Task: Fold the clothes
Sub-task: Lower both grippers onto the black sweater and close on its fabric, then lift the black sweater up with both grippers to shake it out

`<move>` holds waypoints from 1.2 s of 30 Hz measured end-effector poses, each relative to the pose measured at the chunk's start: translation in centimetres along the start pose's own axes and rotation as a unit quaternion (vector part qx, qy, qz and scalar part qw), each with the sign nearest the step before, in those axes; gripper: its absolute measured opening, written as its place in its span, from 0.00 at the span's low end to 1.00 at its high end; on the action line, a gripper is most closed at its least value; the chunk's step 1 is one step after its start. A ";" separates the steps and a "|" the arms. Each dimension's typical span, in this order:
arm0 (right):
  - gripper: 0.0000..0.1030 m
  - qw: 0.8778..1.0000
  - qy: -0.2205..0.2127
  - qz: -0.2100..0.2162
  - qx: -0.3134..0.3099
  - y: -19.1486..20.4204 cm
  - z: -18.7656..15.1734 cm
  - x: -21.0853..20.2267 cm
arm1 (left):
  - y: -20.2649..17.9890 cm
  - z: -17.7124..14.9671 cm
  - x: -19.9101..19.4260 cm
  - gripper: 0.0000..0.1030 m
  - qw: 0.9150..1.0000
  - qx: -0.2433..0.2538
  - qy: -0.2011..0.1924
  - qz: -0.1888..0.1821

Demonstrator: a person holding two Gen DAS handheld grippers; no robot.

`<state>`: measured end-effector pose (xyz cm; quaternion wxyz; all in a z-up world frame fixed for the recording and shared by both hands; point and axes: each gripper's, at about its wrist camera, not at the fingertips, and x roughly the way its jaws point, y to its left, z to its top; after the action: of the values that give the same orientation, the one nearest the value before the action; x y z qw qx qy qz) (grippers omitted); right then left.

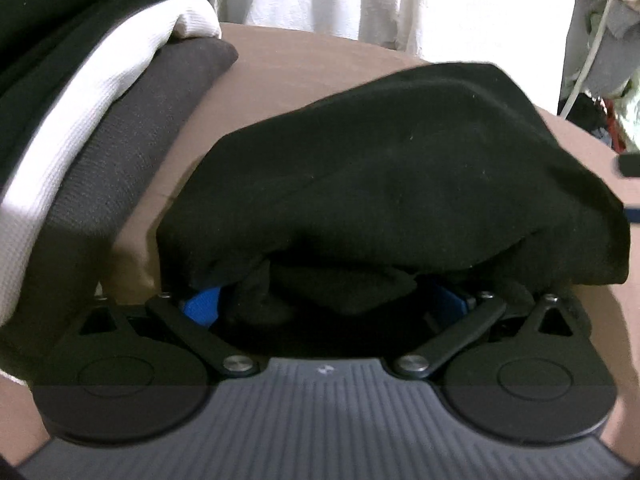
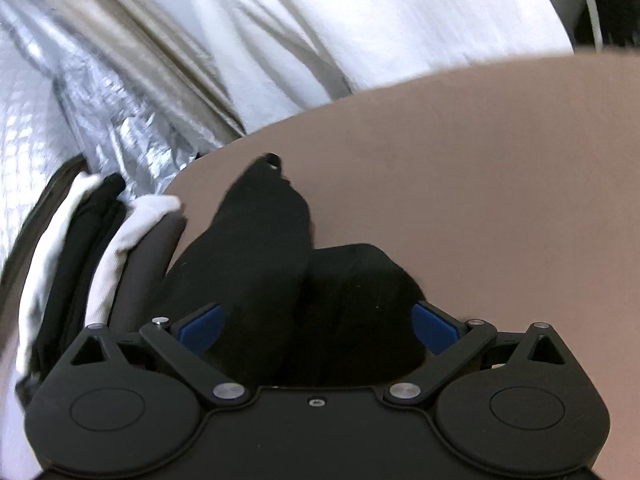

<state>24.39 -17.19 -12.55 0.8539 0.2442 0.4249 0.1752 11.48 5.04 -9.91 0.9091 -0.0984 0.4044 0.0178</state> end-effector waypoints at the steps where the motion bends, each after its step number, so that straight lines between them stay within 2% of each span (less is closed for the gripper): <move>1: 1.00 1.000 0.008 0.005 0.011 -0.5 0.0 1.1 | 0.2 0.0 -0.1 1.00 1.000 -0.006 -0.003 -0.006; 3: 1.00 0.999 0.022 0.014 0.033 -1.3 -0.1 3.4 | 0.5 -0.1 -0.2 1.00 1.000 -0.018 -0.009 -0.018; 5: 1.00 0.999 0.006 0.021 0.026 -0.7 -1.3 4.6 | 0.8 -0.2 -0.4 0.97 0.999 -0.030 -0.015 -0.030; 6: 0.93 0.999 0.001 0.029 0.014 0.0 -1.8 4.6 | 0.9 -0.3 -0.4 0.89 0.999 -0.035 -0.018 -0.036; 7: 0.73 0.999 -0.005 0.036 0.001 0.6 -2.3 4.6 | 1.1 -0.3 -0.5 0.76 0.998 -0.041 -0.021 -0.042; 9: 0.53 0.999 -0.013 0.047 -0.012 1.7 -3.2 4.1 | 1.1 -0.4 -0.8 0.60 0.997 -0.049 -0.026 -0.051; 10: 0.37 0.998 -0.015 0.051 -0.016 2.2 -3.6 3.7 | 0.7 -0.4 -1.2 0.47 0.997 -0.043 -0.029 -0.050; 11: 0.36 0.998 -0.018 0.057 -0.030 2.9 -4.1 3.0 | 0.2 -0.5 -1.6 0.40 0.998 -0.033 -0.032 -0.048; 12: 0.34 0.997 -0.023 0.061 -0.044 3.6 -4.5 2.3 | -0.3 -0.6 -2.0 0.27 0.998 -0.024 -0.036 -0.045; 13: 0.33 0.996 -0.034 0.061 -0.059 4.4 -4.9 1.2 | -0.9 -0.6 -2.5 0.21 0.998 -0.015 -0.040 -0.042; 17: 0.32 0.989 -0.089 0.086 -0.087 6.7 -6.1 -4.5 | -3.7 -0.8 -5.8 0.18 0.994 0.026 -0.083 -0.061; 23: 0.31 0.974 -0.153 0.067 -0.150 9.3 -6.7 -14.2 | -8.6 -1.5 -13.0 0.17 0.984 0.085 -0.138 -0.072; 25: 0.30 0.970 -0.173 0.051 -0.160 9.8 -6.4 -17.5 | -9.8 -2.2 -16.0 0.17 0.979 0.104 -0.164 -0.061; 27: 0.30 0.968 -0.193 0.015 -0.159 10.0 -5.9 -20.6 | -10.1 -2.6 -19.8 0.17 0.966 0.121 -0.225 -0.038; 29: 0.29 0.962 -0.215 -0.024 -0.164 10.7 -4.8 -23.9 | -9.8 -1.8 -22.9 0.15 0.956 0.110 -0.271 -0.040; 30: 0.29 0.958 -0.228 -0.039 -0.170 11.1 -4.2 -25.6 | -9.7 -1.3 -24.4 0.09 0.950 0.102 -0.291 -0.043; 31: 0.28 0.953 -0.241 -0.052 -0.175 11.5 -3.6 -27.4 | -9.7 -0.5 -25.4 0.02 0.947 0.097 -0.303 -0.045; 36: 0.28 0.932 -0.293 -0.085 -0.197 14.3 0.1 -33.5 | -10.7 3.1 -27.6 0.02 0.940 0.094 -0.325 -0.052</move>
<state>3.81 -22.46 16.97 0.9832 0.0743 0.1313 0.1030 -3.58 -3.57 14.25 0.9958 -0.0223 0.0811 -0.0360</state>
